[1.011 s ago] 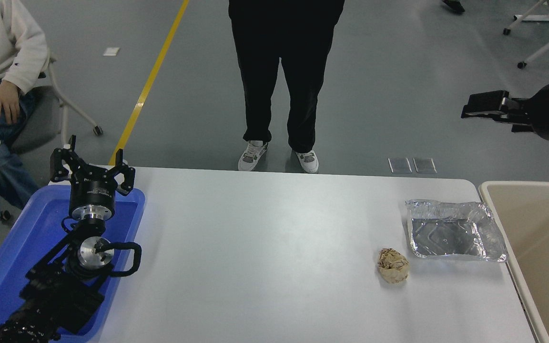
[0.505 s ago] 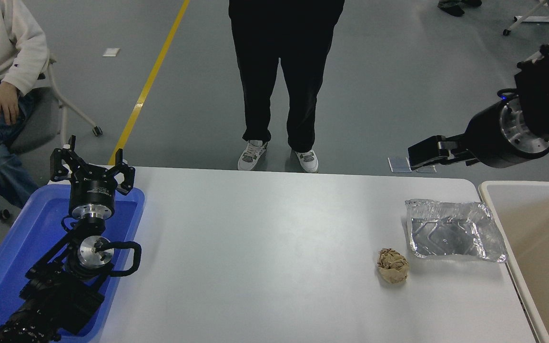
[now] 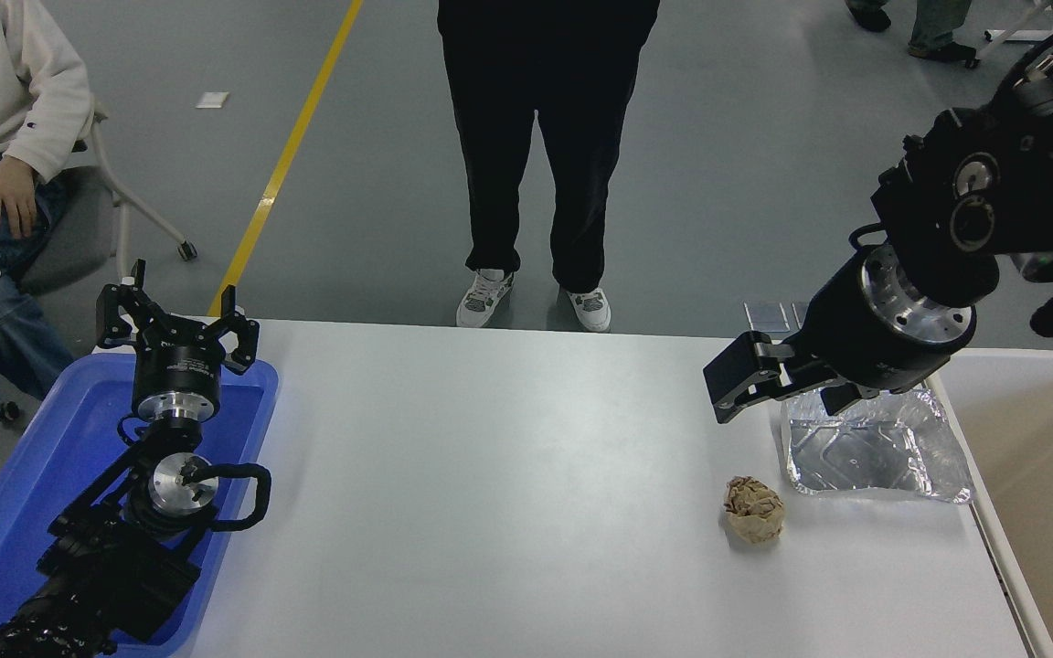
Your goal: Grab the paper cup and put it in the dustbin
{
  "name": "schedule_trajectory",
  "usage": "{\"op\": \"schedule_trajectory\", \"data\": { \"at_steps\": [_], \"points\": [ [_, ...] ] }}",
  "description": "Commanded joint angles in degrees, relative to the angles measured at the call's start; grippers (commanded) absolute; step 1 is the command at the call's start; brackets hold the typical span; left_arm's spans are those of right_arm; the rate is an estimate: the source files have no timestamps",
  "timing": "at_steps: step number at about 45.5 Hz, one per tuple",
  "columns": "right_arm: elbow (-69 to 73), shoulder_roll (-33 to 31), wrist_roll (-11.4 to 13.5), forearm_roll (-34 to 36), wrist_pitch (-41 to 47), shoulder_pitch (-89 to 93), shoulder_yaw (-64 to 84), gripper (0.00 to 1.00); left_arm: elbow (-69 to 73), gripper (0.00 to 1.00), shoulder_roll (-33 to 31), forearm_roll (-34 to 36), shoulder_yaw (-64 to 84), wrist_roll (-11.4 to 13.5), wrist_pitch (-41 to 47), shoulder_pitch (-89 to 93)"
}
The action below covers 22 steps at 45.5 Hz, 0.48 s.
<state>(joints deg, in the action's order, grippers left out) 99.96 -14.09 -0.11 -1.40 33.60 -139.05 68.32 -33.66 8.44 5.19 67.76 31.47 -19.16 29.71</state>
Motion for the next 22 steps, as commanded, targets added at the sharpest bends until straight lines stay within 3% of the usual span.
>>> {"op": "schedule_trajectory", "data": {
  "at_steps": [1,22],
  "points": [
    [0.0,0.0,-0.2,2.4,1.6,-0.3,2.2,1.0,0.0,0.99,0.0,0.0,0.0,0.0,0.0,0.0],
    [0.0,-0.9,-0.2,2.4,2.0,-2.8,2.4,1.0,0.0,0.99,0.0,0.0,0.0,0.0,0.0,0.0]
  ]
}}
